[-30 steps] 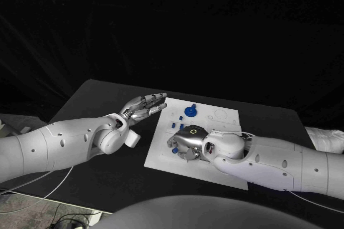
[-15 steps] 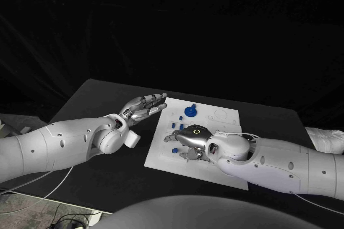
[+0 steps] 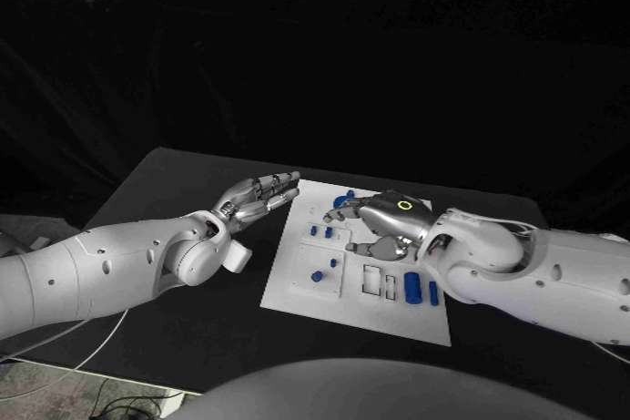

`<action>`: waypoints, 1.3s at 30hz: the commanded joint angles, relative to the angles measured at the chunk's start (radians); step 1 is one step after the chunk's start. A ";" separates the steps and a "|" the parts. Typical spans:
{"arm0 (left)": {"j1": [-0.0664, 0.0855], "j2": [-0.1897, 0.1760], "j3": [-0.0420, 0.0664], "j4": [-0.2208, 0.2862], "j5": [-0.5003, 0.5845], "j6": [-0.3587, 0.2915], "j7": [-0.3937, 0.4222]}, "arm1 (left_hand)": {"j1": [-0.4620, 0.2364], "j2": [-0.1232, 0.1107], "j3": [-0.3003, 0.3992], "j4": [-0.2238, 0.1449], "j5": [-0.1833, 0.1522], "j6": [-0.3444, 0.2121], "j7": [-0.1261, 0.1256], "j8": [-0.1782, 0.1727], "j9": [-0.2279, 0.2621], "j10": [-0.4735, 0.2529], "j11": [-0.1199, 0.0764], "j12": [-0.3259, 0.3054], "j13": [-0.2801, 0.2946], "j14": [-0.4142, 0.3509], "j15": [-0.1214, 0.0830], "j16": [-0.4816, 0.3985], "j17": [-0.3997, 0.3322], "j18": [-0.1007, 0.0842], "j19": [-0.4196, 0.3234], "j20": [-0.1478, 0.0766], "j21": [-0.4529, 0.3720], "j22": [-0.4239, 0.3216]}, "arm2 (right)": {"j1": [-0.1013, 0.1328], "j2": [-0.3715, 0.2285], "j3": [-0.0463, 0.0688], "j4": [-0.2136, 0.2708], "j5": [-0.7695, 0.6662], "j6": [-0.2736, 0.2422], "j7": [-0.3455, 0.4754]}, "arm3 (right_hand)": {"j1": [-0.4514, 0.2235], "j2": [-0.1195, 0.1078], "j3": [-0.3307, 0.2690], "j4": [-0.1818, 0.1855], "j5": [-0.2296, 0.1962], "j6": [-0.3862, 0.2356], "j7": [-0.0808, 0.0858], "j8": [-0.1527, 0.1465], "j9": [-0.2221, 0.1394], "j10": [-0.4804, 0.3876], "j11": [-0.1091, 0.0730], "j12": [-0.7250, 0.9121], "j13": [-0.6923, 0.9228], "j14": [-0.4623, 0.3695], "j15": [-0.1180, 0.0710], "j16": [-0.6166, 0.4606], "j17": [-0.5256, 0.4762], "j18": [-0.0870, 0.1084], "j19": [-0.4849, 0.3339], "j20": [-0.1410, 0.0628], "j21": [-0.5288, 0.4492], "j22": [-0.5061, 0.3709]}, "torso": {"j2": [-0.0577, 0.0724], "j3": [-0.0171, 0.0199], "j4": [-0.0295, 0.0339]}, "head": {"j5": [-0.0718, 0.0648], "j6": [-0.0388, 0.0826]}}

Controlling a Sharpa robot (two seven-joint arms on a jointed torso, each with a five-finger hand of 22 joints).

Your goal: Assemble the parts on the task board

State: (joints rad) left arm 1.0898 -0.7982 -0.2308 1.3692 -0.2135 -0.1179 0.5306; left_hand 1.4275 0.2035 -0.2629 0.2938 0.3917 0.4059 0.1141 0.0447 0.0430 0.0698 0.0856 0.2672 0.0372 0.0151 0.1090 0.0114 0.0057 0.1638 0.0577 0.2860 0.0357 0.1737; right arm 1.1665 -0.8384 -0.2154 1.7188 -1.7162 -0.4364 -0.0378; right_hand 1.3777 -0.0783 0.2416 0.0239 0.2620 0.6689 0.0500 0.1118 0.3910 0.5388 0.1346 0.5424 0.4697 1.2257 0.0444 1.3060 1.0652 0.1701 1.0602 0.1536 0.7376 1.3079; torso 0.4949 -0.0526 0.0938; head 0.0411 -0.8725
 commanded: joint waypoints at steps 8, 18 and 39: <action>-0.008 0.001 0.001 0.000 0.006 0.002 0.028 | 0.001 0.016 0.001 -0.003 0.013 0.016 -0.002 0.006 0.002 0.000 0.003 0.015 0.001 0.004 0.004 0.001 0.002 0.015 0.013 0.000 0.009 0.007 | 0.029 -0.140 -0.007 0.030 0.116 0.070 -0.005 | 0.050 0.007 0.048 0.023 0.012 0.141 0.030 0.030 -0.030 0.328 -0.058 0.116 -0.009 0.020 -0.023 0.027 0.024 -0.026 0.072 -0.015 0.080 0.078 | -0.005 -0.0010 -0.0060 | -0.023 0.000; -0.014 0.005 0.001 0.003 0.007 -0.001 0.027 | 0.015 0.018 0.004 -0.003 0.030 0.024 0.003 0.008 0.003 0.008 0.010 0.034 0.003 0.012 0.005 0.007 0.005 0.016 0.020 0.000 0.013 0.016 | 0.031 -0.201 -0.014 0.003 0.115 0.183 -0.099 | -0.070 -0.028 0.001 0.139 -0.110 0.222 0.053 0.028 -0.054 0.570 -0.115 0.345 0.182 0.190 -0.064 0.172 0.280 -0.045 0.126 -0.058 0.186 0.100 | -0.002 -0.0009 -0.0020 | -0.055 0.000; -0.015 0.010 0.001 0.000 0.007 0.015 0.014 | 0.035 0.019 0.008 -0.002 0.035 0.058 0.016 0.016 0.006 0.015 0.022 0.056 0.005 0.024 0.009 0.016 0.008 0.016 0.033 0.001 0.021 0.029 | 0.030 -0.120 -0.017 -0.045 0.318 0.456 -0.486 | -0.514 0.051 -0.140 0.267 -0.101 0.516 -0.012 0.153 0.091 1.032 -0.154 1.028 1.101 0.345 -0.105 0.265 0.506 -0.114 0.371 -0.099 0.609 0.191 | -0.002 -0.0015 -0.0009 | -0.063 0.000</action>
State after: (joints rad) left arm 1.0752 -0.7910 -0.2308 1.3686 -0.2108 -0.1187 0.5390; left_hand 1.4513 0.2200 -0.2586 0.2921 0.4202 0.4579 0.1303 0.0564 0.0479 0.0851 0.1008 0.3175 0.0408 0.0314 0.1177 0.0232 0.0124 0.1638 0.0825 0.2889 0.0502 0.2012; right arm 1.1962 -0.9653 -0.2322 1.6803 -1.4365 -0.0870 -0.4036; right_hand 0.8721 -0.0279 0.1035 0.2926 0.1546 1.1792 0.0388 0.2629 0.4813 1.4654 -0.0128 1.5672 1.3083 1.4667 -0.0541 1.5675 1.3080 0.0683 1.4297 0.0592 1.3417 1.3075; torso 0.4932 -0.0538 0.0925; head -0.0213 -0.8725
